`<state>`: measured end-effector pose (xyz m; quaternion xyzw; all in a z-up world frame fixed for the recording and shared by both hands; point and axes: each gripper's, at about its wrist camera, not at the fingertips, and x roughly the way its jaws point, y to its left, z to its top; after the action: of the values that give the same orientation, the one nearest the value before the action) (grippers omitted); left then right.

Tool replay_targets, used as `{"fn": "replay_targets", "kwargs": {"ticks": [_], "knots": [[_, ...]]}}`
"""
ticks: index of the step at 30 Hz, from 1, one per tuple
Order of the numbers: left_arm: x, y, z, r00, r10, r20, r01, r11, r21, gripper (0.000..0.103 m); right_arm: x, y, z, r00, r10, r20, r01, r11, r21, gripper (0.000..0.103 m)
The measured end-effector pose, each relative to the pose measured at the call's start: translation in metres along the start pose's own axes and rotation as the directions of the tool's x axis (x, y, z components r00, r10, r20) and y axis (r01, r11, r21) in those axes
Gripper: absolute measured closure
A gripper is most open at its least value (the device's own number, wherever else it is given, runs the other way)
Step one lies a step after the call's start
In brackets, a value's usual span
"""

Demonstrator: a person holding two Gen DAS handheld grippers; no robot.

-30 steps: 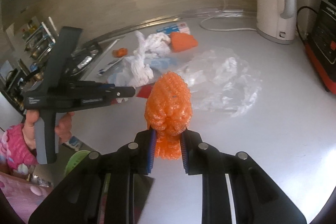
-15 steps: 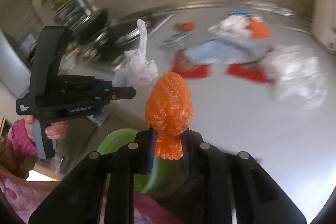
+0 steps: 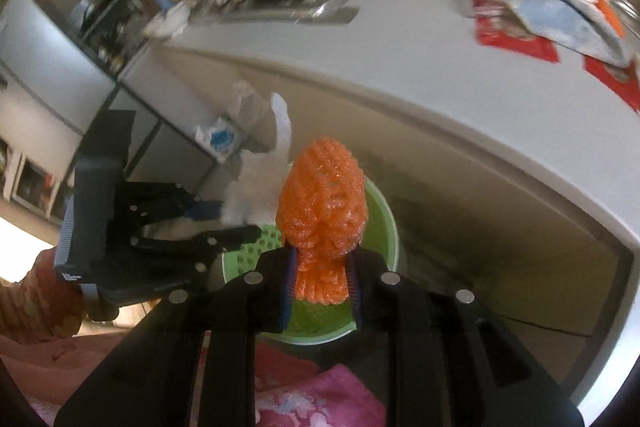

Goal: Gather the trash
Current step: 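Carry the orange net and white tissue down over the green basket with both tools, then open both tools to drop the net and tissue into the basket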

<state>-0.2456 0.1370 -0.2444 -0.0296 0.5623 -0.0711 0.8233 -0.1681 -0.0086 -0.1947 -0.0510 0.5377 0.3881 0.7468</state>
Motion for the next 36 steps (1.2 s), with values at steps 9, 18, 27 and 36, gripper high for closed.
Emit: {"fn": "replay_targets", "kwargs": {"ticks": [9,18,27,36], "knots": [[-0.008,0.015,-0.024,0.995,0.080,0.057,-0.070,0.985,-0.156,0.036,0.053,0.010,-0.004,0.995,0.016,-0.095,-0.021,0.999,-0.045,0.078],[-0.040,0.021,-0.031,0.976,0.171,0.135,-0.135,0.961,-0.243,0.022,0.096,0.028,-0.003,0.985,0.048,-0.166,-0.068,0.991,-0.117,0.058],[-0.055,0.006,-0.005,0.969,0.188,0.160,-0.159,0.972,-0.175,0.020,0.067,0.005,0.008,0.996,0.030,-0.079,-0.031,0.999,-0.015,0.033],[-0.047,-0.058,0.086,0.965,0.099,0.242,-0.110,0.993,0.031,0.015,-0.060,-0.075,0.020,0.952,-0.228,0.202,0.205,0.970,0.128,0.023]]}}
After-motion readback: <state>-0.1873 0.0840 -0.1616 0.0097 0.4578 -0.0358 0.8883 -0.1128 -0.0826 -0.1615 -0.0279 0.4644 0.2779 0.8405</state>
